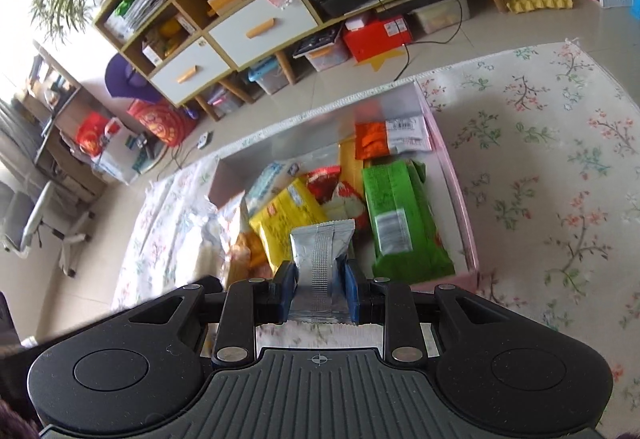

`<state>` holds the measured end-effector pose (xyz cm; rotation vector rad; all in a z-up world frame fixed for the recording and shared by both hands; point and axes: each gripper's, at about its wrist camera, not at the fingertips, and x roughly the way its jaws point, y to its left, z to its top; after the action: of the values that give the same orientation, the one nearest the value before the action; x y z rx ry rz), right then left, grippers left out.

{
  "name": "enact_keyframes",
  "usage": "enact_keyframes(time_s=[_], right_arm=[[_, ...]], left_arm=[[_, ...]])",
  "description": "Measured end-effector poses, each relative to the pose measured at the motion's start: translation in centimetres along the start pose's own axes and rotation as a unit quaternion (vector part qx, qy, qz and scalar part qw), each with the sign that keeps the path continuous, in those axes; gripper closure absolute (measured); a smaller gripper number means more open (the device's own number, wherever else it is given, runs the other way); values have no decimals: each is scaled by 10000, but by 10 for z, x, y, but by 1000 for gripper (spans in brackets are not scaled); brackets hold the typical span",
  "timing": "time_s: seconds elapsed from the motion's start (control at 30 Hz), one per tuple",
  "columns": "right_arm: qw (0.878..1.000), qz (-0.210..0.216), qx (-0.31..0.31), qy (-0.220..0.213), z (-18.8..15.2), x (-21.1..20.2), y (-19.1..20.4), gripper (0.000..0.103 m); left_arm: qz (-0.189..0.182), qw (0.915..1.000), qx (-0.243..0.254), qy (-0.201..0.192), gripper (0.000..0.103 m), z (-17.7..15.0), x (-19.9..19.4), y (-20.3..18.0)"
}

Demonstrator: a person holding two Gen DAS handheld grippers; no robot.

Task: Organize snacks
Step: 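Carry clear bag and silver packet into the pink box and open both tools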

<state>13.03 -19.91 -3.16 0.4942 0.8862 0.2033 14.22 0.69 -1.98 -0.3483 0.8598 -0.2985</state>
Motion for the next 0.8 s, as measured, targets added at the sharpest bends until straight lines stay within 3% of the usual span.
enact_keyframes(time_s=[0.37,0.8], right_arm=[[9996,122,196,-144,15,19,-10,77],[9967,417,590,-368,23,27,-28,75]], left_arm=[[223,9995,-53,-203,73,16,12,0],[104,9974,-185,-691,73,26,26,9]])
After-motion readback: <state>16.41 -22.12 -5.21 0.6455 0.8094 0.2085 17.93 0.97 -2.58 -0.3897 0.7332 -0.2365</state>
